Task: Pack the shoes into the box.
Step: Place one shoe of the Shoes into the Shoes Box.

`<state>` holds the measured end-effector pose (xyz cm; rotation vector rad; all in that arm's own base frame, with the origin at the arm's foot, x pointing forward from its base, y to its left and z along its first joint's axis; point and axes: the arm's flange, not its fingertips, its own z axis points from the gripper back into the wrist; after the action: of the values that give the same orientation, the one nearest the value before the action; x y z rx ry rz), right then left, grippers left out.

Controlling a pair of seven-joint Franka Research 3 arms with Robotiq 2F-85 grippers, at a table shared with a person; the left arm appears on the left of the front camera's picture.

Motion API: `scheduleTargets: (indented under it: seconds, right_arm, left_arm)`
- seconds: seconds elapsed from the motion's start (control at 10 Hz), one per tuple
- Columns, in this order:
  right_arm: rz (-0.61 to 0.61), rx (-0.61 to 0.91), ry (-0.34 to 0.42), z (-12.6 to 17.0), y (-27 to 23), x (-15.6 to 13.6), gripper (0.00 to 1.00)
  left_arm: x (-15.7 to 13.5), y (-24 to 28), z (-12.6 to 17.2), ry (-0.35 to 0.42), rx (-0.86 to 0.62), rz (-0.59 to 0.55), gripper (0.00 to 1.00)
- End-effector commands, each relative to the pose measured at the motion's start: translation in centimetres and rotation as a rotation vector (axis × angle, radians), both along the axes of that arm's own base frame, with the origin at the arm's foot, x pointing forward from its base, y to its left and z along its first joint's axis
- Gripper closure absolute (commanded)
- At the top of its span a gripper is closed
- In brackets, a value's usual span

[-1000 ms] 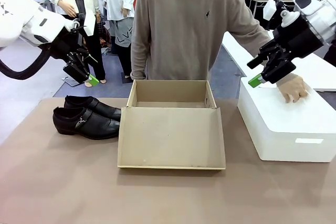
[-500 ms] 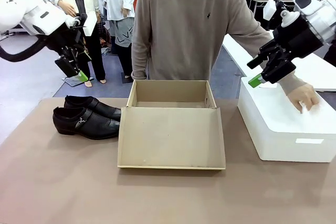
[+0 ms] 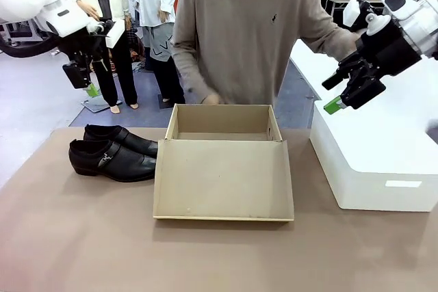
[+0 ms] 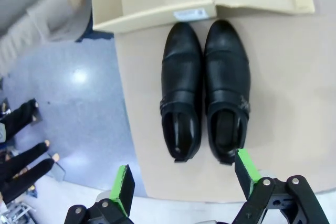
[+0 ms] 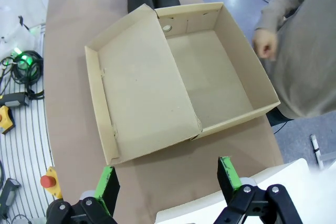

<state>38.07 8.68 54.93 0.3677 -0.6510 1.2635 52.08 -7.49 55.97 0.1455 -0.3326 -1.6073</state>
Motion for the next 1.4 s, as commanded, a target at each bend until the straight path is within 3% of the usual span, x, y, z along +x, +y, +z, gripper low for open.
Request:
scheduleTargets:
  seconds: [0.0,0.3,1.0,1.3]
  right_arm:
    - [0.025,0.021,-0.012,0.0,-0.1,0.3,0.00]
    - [0.025,0.021,-0.012,0.0,-0.1,0.3,0.00]
    - [0.025,0.021,-0.012,0.0,-0.1,0.3,0.00]
    - [0.025,0.021,-0.012,0.0,-0.1,0.3,0.00]
  left_arm:
    - [1.9,0.5,-0.4,0.013,0.054,-0.003,0.00]
    - [3.8,1.4,-1.6,0.064,0.078,-0.001,0.00]
    - [3.3,1.2,-2.4,0.049,0.053,0.017,0.00]
    - [5.3,1.6,-3.0,0.075,0.083,0.023,0.00]
